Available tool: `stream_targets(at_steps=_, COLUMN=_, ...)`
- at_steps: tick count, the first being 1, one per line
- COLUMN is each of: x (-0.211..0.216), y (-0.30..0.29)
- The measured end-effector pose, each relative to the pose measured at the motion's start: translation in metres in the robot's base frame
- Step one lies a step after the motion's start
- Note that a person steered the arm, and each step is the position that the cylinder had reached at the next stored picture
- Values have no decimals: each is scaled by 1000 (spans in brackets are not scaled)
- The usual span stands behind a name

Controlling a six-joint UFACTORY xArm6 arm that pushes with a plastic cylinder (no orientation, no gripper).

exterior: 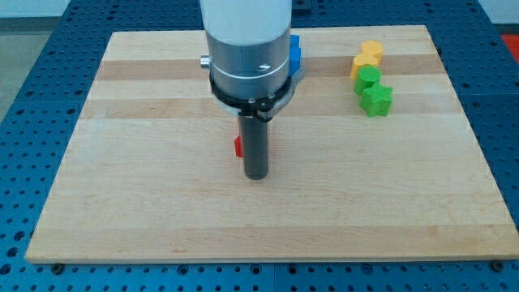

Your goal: Push the red star along with red circle closer to blue cube

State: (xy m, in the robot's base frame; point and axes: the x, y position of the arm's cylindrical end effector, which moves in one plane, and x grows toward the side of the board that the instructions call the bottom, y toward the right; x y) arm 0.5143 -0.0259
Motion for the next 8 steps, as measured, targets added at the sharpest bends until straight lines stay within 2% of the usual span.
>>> stream_targets(at_steps=2, x=-1, y=-11)
stream_targets(at_steps=6, x=-31, y=-16)
stream_targets(at_steps=8, x=-63, y=-16)
